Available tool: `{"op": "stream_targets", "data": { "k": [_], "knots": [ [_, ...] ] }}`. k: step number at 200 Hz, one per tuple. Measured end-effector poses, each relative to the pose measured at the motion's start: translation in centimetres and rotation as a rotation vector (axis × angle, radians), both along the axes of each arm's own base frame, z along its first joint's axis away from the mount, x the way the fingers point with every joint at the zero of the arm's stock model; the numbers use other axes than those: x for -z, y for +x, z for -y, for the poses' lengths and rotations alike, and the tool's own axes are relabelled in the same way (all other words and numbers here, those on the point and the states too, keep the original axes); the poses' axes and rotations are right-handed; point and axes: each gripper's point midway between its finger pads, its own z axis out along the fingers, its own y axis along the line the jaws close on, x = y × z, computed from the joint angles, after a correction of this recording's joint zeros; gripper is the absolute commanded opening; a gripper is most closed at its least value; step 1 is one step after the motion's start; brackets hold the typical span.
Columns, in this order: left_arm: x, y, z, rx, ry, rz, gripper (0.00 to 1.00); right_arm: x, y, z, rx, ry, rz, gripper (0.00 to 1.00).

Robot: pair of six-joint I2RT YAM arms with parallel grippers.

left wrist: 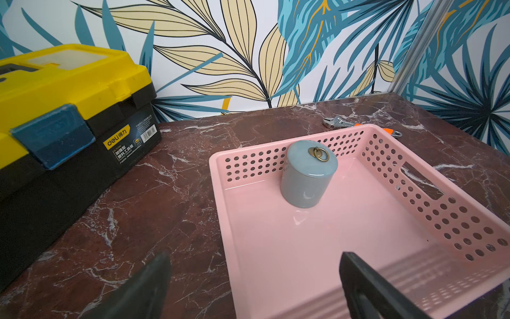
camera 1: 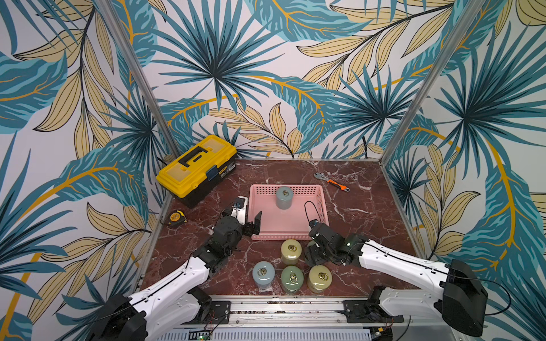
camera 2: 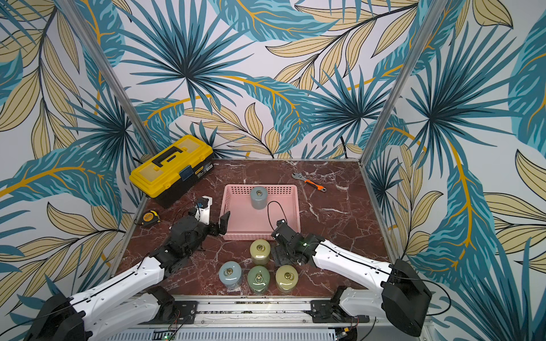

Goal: Take the tea canister out of the basket
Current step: Place the tea canister at the center of the board.

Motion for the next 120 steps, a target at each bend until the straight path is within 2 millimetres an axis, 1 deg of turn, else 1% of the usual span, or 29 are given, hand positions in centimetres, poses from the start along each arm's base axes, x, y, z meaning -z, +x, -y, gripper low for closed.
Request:
{"op": "stream_targets", "data": {
  "k": [15, 37, 85, 120],
  "knots": [
    [-0.01, 0.0, 0.0, 0.0, -0.001, 0.0, 1.0, 0.23, -0.07, 0.05, 0.0, -0.008, -0.004, 0.57],
    [-0.02, 0.0, 0.0, 0.0, 0.0, 0.001, 1.0, 0.28, -0.08, 0.0, -0.002, -0.01, -0.002, 0.62],
    [-0.01, -0.01, -0.01, 0.0, -0.001, 0.0, 1.0, 0.29, -0.11, -0.04, 0.001, -0.011, 0.0, 0.82],
    [-0.01, -0.01, -0.01, 0.0, -0.001, 0.0, 1.0, 0.31, -0.11, -0.04, 0.001, -0.013, 0.001, 0.88]
  ]
}}
